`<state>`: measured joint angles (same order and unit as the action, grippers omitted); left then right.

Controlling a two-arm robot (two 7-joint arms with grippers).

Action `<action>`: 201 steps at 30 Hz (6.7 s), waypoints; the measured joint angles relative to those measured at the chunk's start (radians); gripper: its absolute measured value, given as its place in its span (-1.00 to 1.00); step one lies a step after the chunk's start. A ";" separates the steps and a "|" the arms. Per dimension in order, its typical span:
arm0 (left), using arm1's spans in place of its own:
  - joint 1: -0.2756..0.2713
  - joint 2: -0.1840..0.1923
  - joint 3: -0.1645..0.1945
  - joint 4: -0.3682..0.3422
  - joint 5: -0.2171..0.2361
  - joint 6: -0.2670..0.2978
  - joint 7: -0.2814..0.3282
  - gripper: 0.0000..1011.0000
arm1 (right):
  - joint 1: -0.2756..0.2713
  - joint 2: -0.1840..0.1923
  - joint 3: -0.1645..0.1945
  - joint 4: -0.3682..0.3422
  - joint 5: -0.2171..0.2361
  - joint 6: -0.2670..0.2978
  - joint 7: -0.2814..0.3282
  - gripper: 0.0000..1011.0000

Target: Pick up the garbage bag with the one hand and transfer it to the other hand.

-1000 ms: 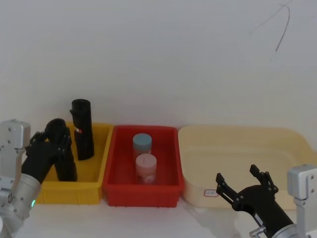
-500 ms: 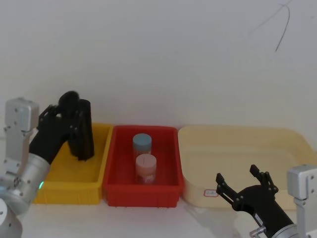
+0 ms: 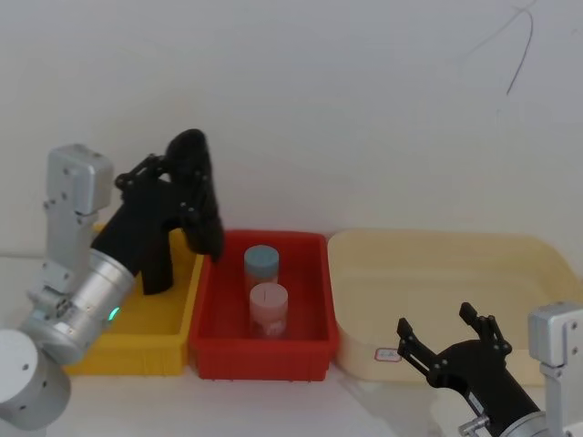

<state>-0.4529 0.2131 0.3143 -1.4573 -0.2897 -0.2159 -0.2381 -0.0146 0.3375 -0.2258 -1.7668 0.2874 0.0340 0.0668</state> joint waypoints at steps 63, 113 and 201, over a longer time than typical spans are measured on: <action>-0.154 -0.130 0.184 0.203 -0.204 0.024 -0.334 -0.27 | 0.019 0.009 -0.012 0.008 -0.003 -0.009 0.046 0.98; -0.155 -0.132 0.186 0.212 -0.208 0.024 -0.335 -0.27 | 0.235 -0.080 -0.089 0.207 -0.139 -0.060 0.114 0.98; -0.155 -0.132 0.186 0.212 -0.208 0.024 -0.335 0.98 | 0.391 -0.153 0.143 0.390 -0.225 0.112 -0.080 0.98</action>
<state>-0.6081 0.0812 0.5000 -1.2457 -0.4979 -0.1922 -0.5726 0.3761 0.1845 -0.0825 -1.3765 0.0629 0.1463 -0.0135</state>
